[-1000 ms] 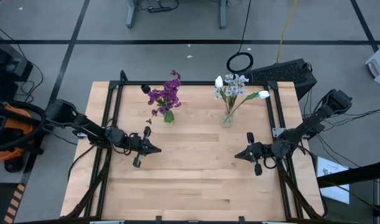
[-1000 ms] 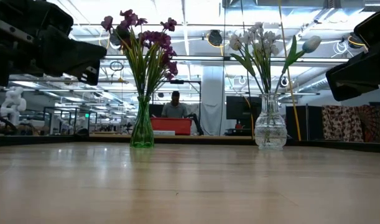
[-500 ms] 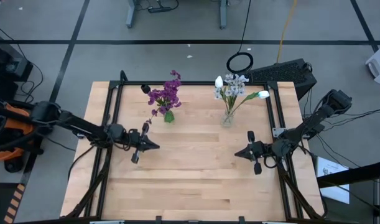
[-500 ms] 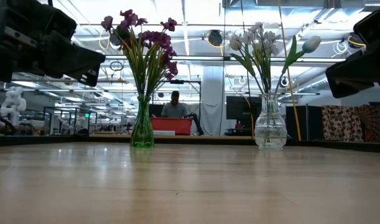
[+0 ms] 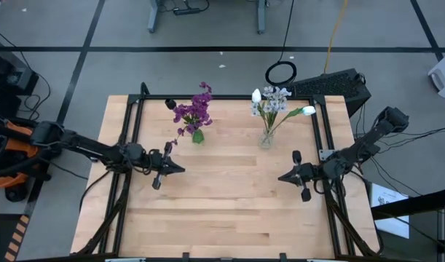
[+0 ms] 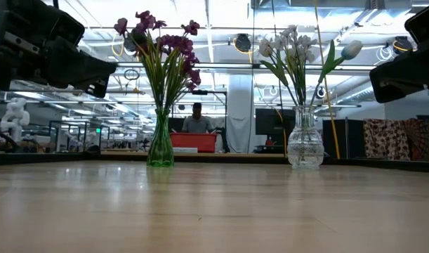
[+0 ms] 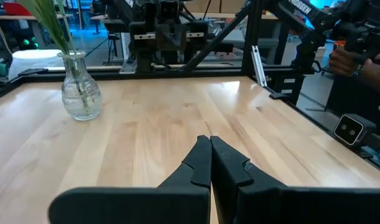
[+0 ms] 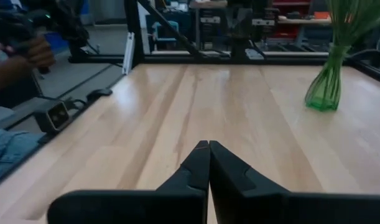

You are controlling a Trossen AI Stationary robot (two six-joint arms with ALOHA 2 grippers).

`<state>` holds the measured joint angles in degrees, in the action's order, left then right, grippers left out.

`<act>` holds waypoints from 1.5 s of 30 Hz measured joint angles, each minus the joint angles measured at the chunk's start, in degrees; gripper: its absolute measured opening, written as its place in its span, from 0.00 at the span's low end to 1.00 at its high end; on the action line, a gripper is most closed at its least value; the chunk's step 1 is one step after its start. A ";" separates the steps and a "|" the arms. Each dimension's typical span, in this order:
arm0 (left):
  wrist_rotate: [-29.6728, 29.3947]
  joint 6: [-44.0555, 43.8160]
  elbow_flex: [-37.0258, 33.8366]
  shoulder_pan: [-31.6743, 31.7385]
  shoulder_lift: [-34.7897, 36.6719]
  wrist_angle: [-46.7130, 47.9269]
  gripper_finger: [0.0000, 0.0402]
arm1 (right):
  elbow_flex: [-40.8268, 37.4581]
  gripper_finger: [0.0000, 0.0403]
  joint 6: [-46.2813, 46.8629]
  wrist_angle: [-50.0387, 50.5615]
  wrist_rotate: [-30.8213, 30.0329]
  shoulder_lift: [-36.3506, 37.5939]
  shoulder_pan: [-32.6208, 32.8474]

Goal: Sort flowers into vase by color
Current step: Return to Home Position

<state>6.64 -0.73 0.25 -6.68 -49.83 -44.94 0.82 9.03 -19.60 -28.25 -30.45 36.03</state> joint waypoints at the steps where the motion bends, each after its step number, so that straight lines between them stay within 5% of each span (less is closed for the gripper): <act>1: -0.13 0.01 0.00 0.00 0.54 0.39 0.00 | 0.00 0.00 -0.13 1.00 0.28 1.50 0.00; 13: -0.73 0.54 -0.02 -0.04 2.83 0.69 0.00 | 0.00 0.00 -10.67 4.79 9.77 15.09 -6.87; 24: -0.86 2.53 -0.04 -0.04 2.85 0.82 0.00 | 0.00 0.00 -12.10 5.47 23.97 16.87 -20.17; 35: -6.30 1.48 -0.04 -0.02 3.80 4.34 0.00 | 0.00 0.00 -11.53 8.23 23.67 20.27 -22.10; 45: -6.50 2.62 -0.02 -0.04 13.30 14.09 0.00 | 0.02 0.00 -11.24 16.00 23.65 30.07 -22.10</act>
<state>0.14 1.89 0.23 -6.72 -36.53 -30.86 0.84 -2.22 -3.60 -4.60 -0.38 13.93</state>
